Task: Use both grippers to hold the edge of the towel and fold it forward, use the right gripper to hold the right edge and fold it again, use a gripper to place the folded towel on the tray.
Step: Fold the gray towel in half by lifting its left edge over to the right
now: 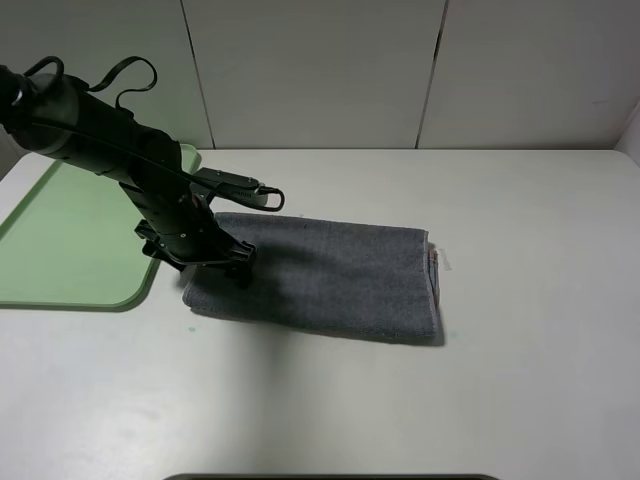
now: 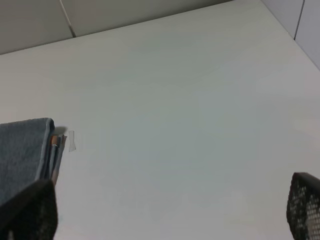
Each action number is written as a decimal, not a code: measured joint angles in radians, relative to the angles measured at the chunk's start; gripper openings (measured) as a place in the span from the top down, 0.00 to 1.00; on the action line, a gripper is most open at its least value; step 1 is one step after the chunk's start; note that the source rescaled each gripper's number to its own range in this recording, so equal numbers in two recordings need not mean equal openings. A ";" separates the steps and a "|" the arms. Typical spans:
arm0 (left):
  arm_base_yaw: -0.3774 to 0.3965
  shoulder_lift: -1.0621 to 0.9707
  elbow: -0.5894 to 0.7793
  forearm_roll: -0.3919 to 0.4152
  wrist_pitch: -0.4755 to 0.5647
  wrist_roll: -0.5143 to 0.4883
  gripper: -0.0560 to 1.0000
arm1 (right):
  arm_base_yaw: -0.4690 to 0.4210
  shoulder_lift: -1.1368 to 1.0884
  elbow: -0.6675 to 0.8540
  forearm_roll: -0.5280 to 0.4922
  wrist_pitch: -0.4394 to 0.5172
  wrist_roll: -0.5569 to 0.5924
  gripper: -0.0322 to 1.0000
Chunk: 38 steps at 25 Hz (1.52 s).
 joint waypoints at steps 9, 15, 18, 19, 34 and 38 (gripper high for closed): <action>-0.002 0.001 -0.001 -0.031 -0.001 0.000 0.45 | 0.000 0.000 0.000 0.000 0.000 0.000 0.00; -0.002 0.001 -0.002 -0.031 0.000 0.000 0.79 | 0.000 0.000 0.000 0.000 0.000 0.000 0.00; -0.002 0.001 -0.005 -0.031 0.003 0.000 0.86 | 0.000 0.000 0.000 0.000 0.000 0.000 0.00; -0.002 0.001 -0.005 -0.031 0.004 -0.001 0.86 | 0.000 0.000 0.000 0.000 0.000 0.000 0.00; 0.028 -0.109 0.001 0.004 0.150 -0.008 0.86 | 0.000 0.000 0.000 0.000 0.000 0.000 0.00; 0.064 -0.167 0.001 0.012 0.202 -0.008 0.86 | 0.000 0.000 0.000 0.000 0.000 0.000 0.00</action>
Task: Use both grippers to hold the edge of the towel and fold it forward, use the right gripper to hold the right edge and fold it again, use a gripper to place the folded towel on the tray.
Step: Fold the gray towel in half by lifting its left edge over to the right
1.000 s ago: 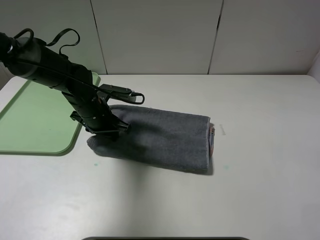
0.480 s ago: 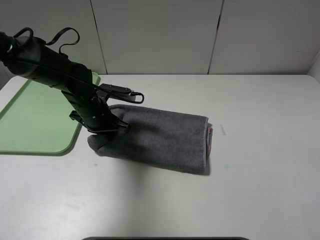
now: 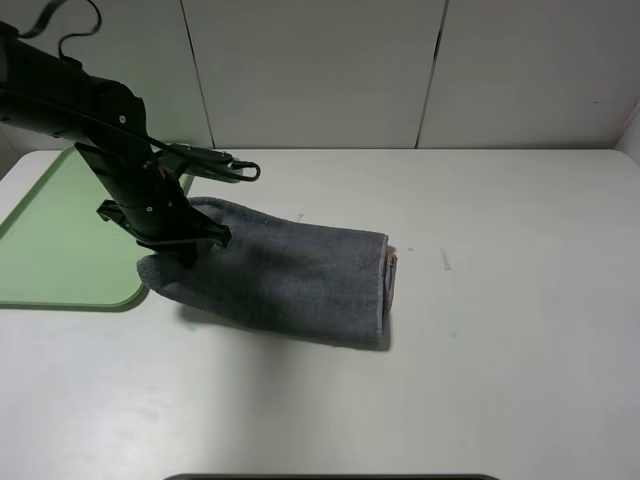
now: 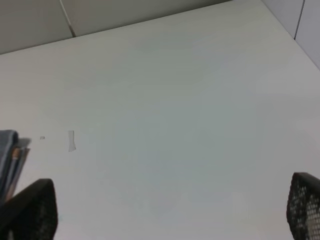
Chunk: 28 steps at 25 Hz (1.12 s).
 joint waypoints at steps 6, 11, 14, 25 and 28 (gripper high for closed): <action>0.057 -0.091 0.001 0.023 0.073 0.000 0.86 | 0.000 0.000 0.000 0.000 0.000 0.000 0.00; 0.078 -0.138 -0.003 0.057 0.127 0.000 0.86 | 0.000 0.000 0.000 0.000 0.000 0.000 0.00; 0.076 -0.138 -0.026 0.061 0.175 0.000 0.86 | 0.000 0.000 0.000 0.000 0.000 0.000 0.00; -0.057 -0.138 -0.142 0.055 0.244 0.000 0.86 | 0.000 0.000 0.000 0.000 0.000 0.000 0.00; -0.107 -0.138 -0.145 0.050 0.245 0.000 0.86 | 0.000 0.000 0.000 0.000 0.000 0.000 0.00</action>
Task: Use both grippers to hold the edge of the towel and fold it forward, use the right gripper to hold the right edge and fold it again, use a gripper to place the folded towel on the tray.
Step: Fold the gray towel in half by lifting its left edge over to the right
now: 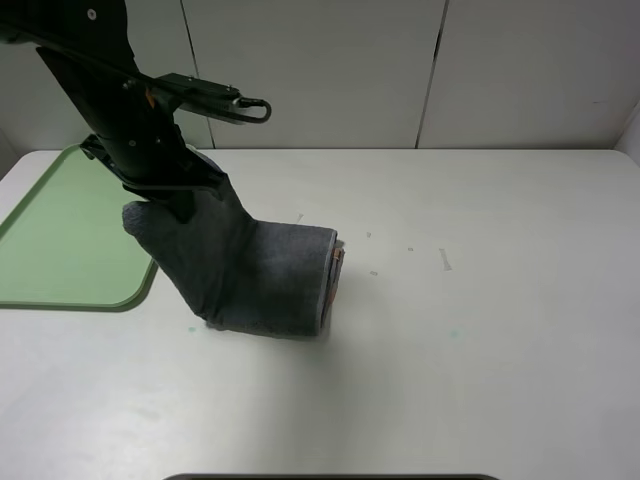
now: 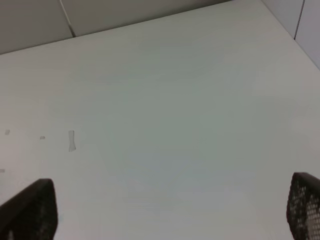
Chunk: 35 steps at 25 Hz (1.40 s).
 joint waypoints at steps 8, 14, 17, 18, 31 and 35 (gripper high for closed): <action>-0.119 0.031 -0.002 -0.001 0.010 -0.009 0.86 | 0.000 0.000 0.000 0.000 0.000 0.000 0.00; -0.183 0.120 -0.002 -0.002 -0.009 -0.009 0.86 | 0.000 0.000 0.000 0.000 0.000 0.000 0.00; -0.199 0.140 -0.002 -0.004 -0.036 -0.009 0.86 | 0.000 0.000 0.000 0.000 0.000 0.000 0.00; -0.201 0.144 -0.002 -0.004 -0.048 -0.009 0.86 | 0.000 0.000 0.000 0.000 0.000 0.000 0.00; -0.202 0.155 -0.002 -0.004 -0.149 -0.050 0.39 | 0.000 0.000 0.000 0.000 0.000 0.000 0.00; -0.202 0.155 -0.002 -0.004 -0.180 -0.044 0.06 | 0.000 0.000 0.000 0.000 0.000 0.000 0.00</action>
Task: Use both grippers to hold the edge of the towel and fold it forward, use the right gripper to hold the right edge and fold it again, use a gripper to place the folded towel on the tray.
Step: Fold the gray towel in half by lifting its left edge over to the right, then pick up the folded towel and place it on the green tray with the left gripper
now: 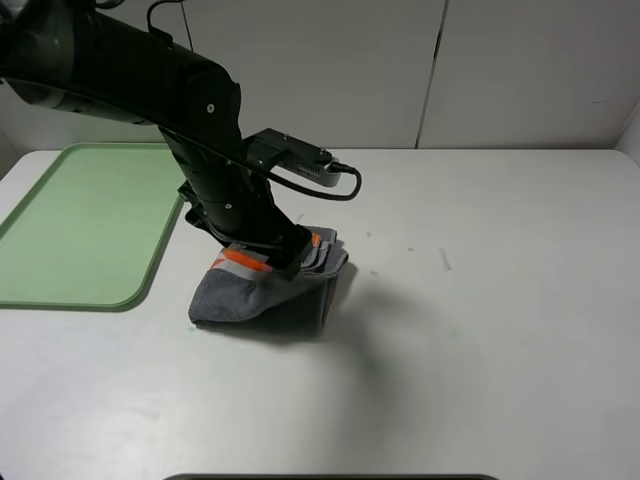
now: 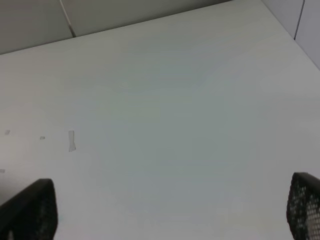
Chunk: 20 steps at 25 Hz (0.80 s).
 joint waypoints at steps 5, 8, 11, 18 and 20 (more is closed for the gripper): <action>0.000 0.000 0.000 0.000 -0.003 0.001 0.01 | 0.000 0.000 0.000 0.000 0.000 0.000 0.00; 0.000 0.000 0.000 0.000 -0.003 0.001 0.00 | 0.000 0.000 0.000 0.000 0.000 0.000 0.00; 0.000 -0.012 0.000 0.000 -0.003 0.001 0.00 | 0.000 0.000 0.000 0.000 0.000 0.000 0.00; 0.053 -0.059 0.000 -0.001 0.027 -0.038 0.00 | 0.000 0.000 0.000 0.000 0.000 0.000 0.00; 0.077 -0.063 0.000 0.000 0.037 -0.044 0.00 | 0.000 0.000 0.000 0.000 0.000 0.000 0.00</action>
